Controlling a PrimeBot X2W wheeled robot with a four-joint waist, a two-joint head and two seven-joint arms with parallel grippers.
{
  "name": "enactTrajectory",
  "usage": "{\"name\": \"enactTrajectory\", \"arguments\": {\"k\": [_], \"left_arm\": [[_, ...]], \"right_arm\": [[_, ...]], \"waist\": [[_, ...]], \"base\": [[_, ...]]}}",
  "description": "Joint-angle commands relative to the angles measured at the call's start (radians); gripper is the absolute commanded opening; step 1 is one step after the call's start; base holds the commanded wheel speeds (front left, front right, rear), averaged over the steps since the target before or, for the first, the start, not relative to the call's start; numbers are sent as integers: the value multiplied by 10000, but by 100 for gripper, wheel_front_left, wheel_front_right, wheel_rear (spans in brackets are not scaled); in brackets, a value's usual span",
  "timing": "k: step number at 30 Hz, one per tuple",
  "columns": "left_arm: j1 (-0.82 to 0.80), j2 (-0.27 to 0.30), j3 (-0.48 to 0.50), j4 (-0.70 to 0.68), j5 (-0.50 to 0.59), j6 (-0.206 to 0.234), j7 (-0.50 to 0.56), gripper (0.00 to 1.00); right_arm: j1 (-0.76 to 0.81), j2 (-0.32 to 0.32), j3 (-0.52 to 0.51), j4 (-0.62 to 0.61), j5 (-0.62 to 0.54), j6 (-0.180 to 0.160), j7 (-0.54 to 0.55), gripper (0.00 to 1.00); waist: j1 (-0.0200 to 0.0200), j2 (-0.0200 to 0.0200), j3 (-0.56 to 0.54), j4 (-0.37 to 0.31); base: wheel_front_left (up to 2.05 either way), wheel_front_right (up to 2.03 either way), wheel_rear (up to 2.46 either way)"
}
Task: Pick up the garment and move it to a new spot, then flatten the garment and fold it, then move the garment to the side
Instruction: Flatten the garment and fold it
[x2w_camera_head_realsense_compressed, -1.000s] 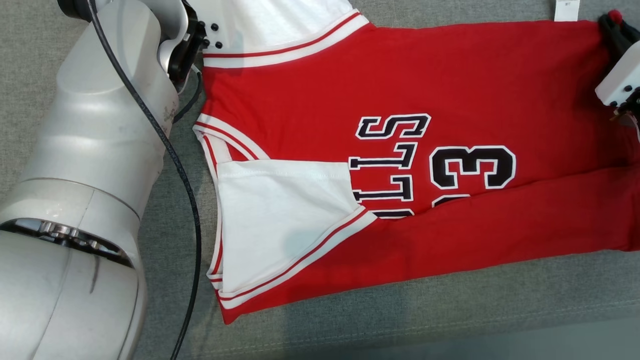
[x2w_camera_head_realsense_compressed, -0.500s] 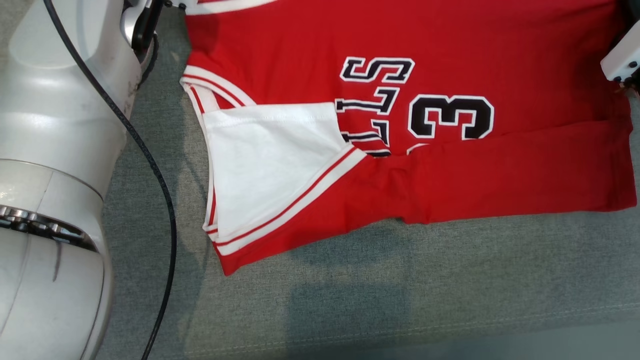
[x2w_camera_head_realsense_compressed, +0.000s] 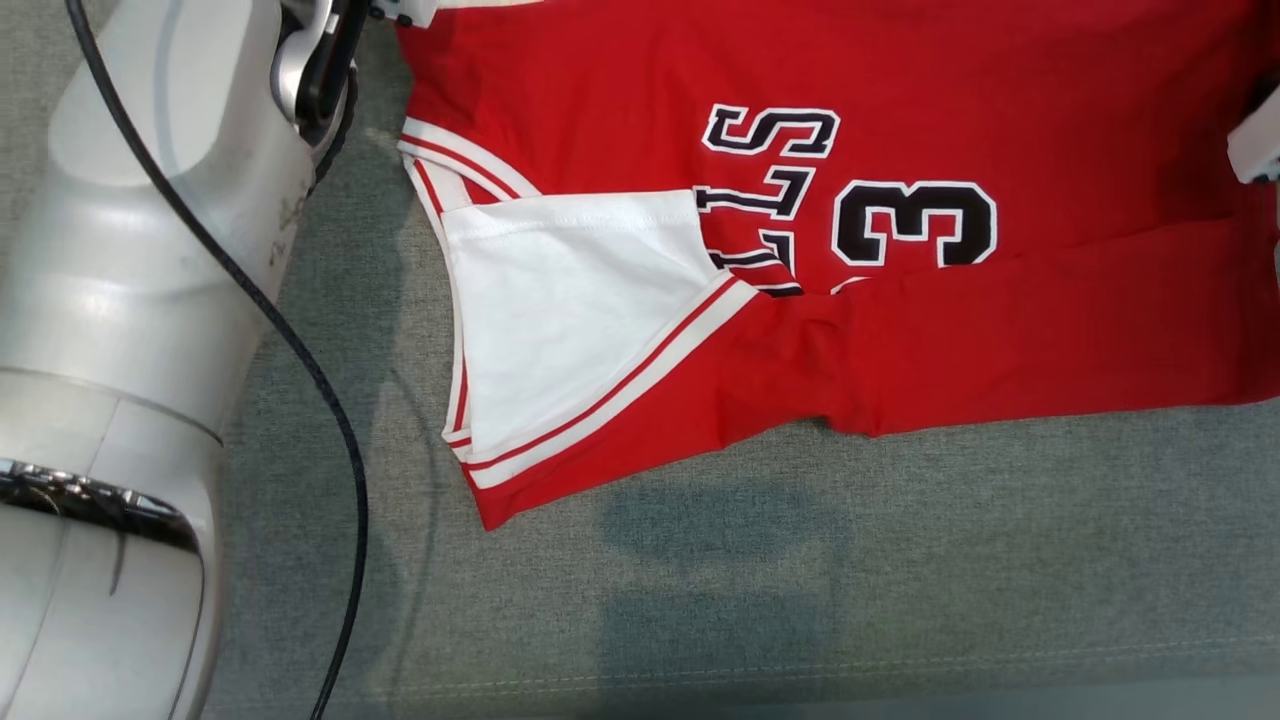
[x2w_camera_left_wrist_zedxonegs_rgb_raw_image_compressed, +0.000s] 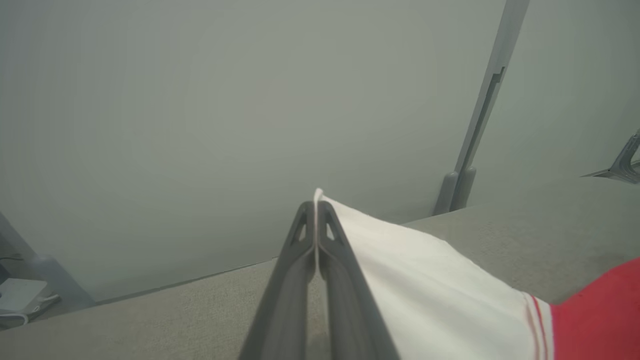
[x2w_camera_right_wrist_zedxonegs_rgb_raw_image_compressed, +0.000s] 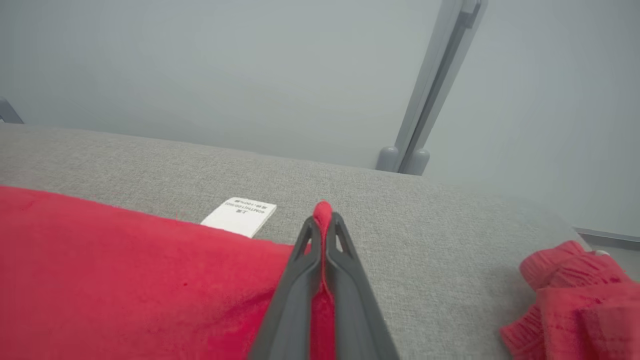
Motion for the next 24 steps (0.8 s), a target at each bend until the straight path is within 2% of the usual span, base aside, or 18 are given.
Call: {"name": "enactTrajectory", "arguments": {"k": [1,5,10,17,24], "left_arm": [[113,507,216,-498,53,14,-97,0],[1345,826,571,-2066,256,105,-99,0],[3050,1155,947,-3983,572,296,-99,0],[5522,1265,1038,-6436,797,702,-100,0],[7149,1523,1006,-7918,625,1174,77,0]], "right_arm": [[553,-326,21,-285,-120,-30,-179,0],[1287,-693,-526,-1326,-366,-30,-210,0],[2514,-839,-1316,-2492,-819,-30,-213,0],[4499,-880,-2555,-3818,-1244,-30,-215,0],[6027,-786,-3402,-4498,-1292,-30,-215,0]], "waist": [[0,0,-104,70],[0,0,-363,154],[0,0,-756,235],[0,0,-1415,545],[0,0,-1886,771]], "base": [[0,0,0],[0,0,0],[0,0,0],[0,0,0],[0,0,0]]}}
